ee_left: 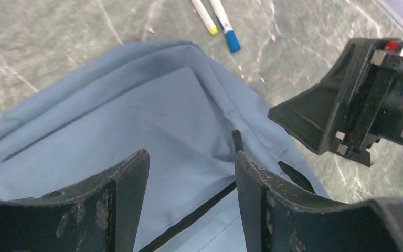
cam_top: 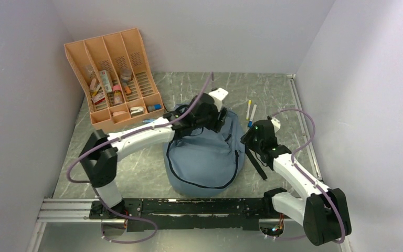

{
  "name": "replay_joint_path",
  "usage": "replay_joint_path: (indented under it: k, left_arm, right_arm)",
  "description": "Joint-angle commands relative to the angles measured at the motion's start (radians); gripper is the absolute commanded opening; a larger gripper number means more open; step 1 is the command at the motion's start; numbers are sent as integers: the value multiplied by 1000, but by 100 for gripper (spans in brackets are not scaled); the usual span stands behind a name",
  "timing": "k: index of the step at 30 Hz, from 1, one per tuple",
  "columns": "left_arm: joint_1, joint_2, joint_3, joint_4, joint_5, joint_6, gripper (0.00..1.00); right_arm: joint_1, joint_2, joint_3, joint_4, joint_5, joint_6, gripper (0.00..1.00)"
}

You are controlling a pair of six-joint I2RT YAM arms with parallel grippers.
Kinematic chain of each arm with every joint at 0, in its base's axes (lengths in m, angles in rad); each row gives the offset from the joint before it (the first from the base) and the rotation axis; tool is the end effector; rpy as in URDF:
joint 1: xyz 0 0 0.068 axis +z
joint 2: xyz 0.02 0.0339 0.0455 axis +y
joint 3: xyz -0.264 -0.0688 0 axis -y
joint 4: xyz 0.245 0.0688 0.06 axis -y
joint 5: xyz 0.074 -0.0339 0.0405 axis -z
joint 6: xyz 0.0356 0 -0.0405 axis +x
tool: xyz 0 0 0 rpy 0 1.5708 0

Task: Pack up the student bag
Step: Unzip the student bag at the center of the board.

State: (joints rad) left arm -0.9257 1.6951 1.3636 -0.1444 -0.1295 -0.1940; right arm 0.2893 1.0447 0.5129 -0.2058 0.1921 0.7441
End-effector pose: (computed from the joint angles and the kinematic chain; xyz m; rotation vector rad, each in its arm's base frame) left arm 0.2448 -0.3177 0.3024 0.6701 1.9798 -0.5614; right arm 0.2029 0.0533 0.1960 0.6166 2.2280 0.3114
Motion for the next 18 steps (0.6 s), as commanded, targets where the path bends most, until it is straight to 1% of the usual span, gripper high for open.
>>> replay_joint_path:
  k: [1, 4, 6, 12, 18]
  left_arm:
    - [-55, 79, 96, -84, -44, 20, 64]
    - [-86, 123, 133, -116, -49, 24, 64]
    - [-107, 146, 151, -136, -56, 27, 64]
    - [-157, 186, 190, -162, -103, 34, 63]
    - [-172, 242, 239, -178, -102, 34, 59]
  right_arm:
    - [-63, -9, -57, 95, -169, 15, 51]
    - [-87, -7, -95, 158, -257, 17, 52]
    - [-94, -5, -114, 179, -281, 18, 52]
    - [-115, 3, -142, 187, -275, 7, 52]
    - [-125, -11, -187, 200, -291, 18, 51]
